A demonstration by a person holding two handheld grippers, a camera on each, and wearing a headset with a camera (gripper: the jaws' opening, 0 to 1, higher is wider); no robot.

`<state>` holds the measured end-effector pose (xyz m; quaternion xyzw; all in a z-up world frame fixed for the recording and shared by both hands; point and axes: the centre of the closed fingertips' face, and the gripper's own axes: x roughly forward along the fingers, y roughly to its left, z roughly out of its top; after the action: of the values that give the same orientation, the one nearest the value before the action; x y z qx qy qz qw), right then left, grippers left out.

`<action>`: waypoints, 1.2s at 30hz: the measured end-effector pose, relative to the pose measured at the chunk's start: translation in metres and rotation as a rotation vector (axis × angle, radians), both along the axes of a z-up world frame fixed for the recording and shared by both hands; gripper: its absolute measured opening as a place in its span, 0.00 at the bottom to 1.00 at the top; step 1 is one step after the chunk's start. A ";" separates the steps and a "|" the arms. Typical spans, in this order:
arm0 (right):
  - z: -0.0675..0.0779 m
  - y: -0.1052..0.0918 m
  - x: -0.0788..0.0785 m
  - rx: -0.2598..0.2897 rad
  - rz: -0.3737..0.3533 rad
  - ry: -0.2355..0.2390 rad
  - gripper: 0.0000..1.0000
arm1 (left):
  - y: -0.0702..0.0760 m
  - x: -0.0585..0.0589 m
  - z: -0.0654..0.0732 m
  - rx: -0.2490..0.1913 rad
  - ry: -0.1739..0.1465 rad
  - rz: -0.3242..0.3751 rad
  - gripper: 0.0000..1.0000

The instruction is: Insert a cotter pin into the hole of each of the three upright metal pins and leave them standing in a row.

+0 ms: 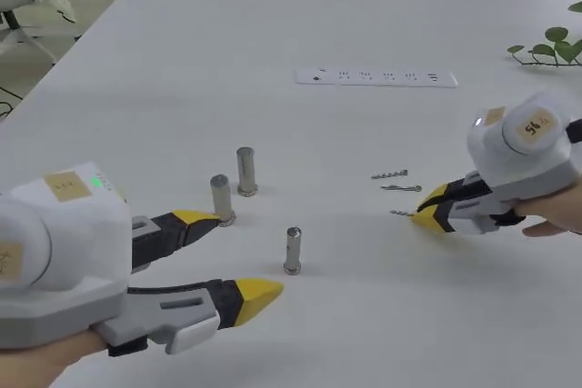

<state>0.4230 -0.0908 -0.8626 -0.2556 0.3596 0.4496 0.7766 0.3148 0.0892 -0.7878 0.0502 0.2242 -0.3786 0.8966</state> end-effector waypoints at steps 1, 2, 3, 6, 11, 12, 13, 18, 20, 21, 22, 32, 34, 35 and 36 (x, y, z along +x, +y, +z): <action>0.000 0.000 0.001 -0.010 0.012 0.001 0.10 | 0.001 0.000 0.000 0.001 -0.001 0.002 0.55; 0.000 0.001 0.001 -0.016 0.025 0.000 0.10 | 0.001 0.000 0.000 0.002 -0.001 0.003 0.55; 0.000 0.002 -0.001 -0.028 0.044 0.012 0.09 | 0.001 0.000 0.000 0.003 0.000 0.004 0.55; -0.001 0.002 -0.002 -0.059 0.070 0.043 0.09 | 0.002 -0.001 0.001 0.004 0.001 0.008 0.54; -0.001 0.002 -0.003 -0.158 0.149 0.085 0.09 | 0.004 -0.003 0.001 0.011 0.002 0.010 0.53; -0.002 0.003 -0.003 -0.167 0.151 0.091 0.08 | 0.004 -0.003 0.001 0.011 0.001 0.012 0.53; -0.002 0.003 -0.003 -0.175 0.152 0.097 0.08 | 0.004 -0.003 0.001 0.012 0.000 0.013 0.53; -0.002 0.003 -0.004 -0.212 0.173 0.093 0.06 | 0.005 -0.004 0.002 0.016 -0.001 0.016 0.53; -0.002 0.002 -0.004 -0.213 0.178 0.093 0.06 | 0.005 -0.004 0.003 0.015 0.000 0.017 0.53; -0.003 0.002 -0.003 -0.215 0.185 0.090 0.05 | 0.005 -0.005 0.003 0.014 0.000 0.017 0.53; -0.003 0.002 -0.004 -0.215 0.187 0.088 0.05 | 0.005 -0.005 0.003 0.013 0.004 0.015 0.53; -0.002 0.002 -0.006 -0.207 0.135 0.109 0.02 | 0.007 -0.004 0.000 0.018 0.013 0.025 0.52; -0.002 0.002 -0.006 -0.203 0.129 0.104 0.02 | 0.007 -0.004 0.000 0.016 0.019 0.027 0.52; -0.002 0.001 -0.006 -0.203 0.129 0.103 0.02 | 0.007 -0.004 -0.001 0.014 0.021 0.027 0.52; -0.002 0.001 -0.006 -0.200 0.129 0.100 0.02 | 0.007 -0.005 -0.001 0.013 0.023 0.026 0.52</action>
<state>0.4169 -0.0896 -0.8643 -0.3318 0.4239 0.4725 0.6978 0.3101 0.0961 -0.7887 0.0487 0.2375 -0.3661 0.8984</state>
